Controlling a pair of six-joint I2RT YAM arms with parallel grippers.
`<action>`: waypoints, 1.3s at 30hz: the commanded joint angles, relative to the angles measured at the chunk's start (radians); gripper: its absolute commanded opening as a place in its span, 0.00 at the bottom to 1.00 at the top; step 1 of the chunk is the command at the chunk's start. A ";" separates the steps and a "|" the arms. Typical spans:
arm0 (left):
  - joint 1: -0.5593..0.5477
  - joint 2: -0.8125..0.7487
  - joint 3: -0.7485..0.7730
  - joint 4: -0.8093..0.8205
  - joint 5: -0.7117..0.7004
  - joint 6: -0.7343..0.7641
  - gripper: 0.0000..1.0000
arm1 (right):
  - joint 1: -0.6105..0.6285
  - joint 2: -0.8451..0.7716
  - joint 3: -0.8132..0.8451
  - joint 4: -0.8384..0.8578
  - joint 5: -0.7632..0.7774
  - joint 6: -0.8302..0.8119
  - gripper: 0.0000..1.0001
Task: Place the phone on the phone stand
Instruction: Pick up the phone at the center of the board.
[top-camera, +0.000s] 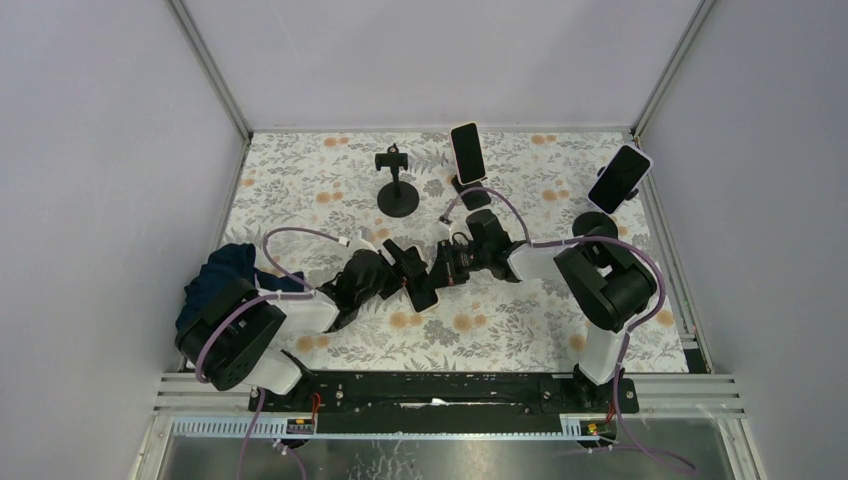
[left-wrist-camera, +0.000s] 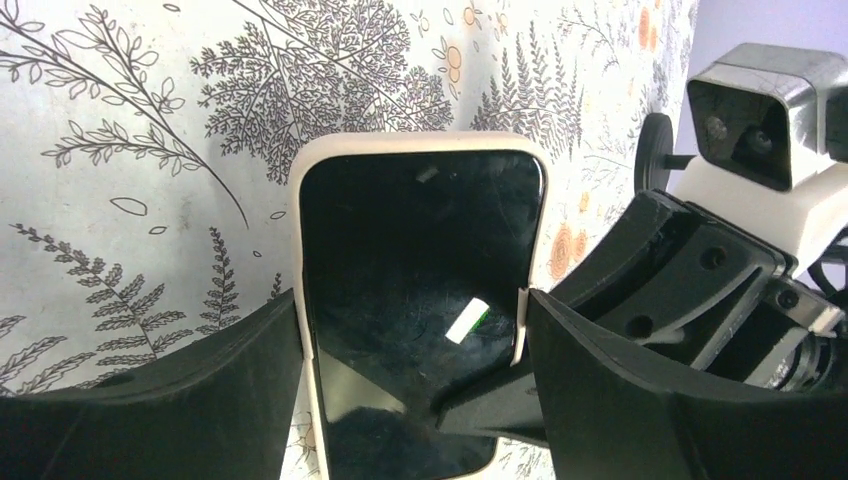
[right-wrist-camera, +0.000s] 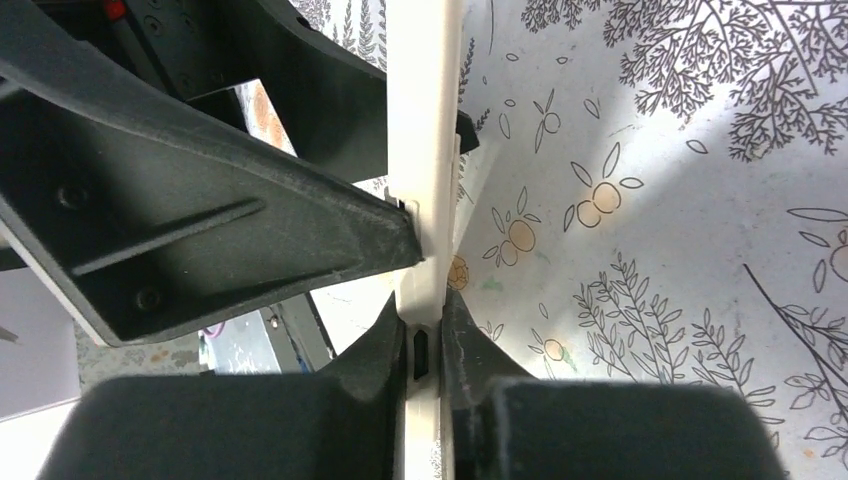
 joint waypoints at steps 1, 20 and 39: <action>-0.012 -0.074 -0.019 0.241 0.042 0.037 0.92 | -0.012 -0.035 0.041 0.045 -0.110 -0.009 0.04; -0.004 -0.638 -0.164 0.309 0.383 0.570 0.99 | -0.225 -0.323 0.152 -0.196 -0.603 -0.361 0.01; -0.004 -0.112 -0.083 1.011 0.524 0.224 0.70 | -0.247 -0.411 0.130 -0.205 -0.709 -0.399 0.05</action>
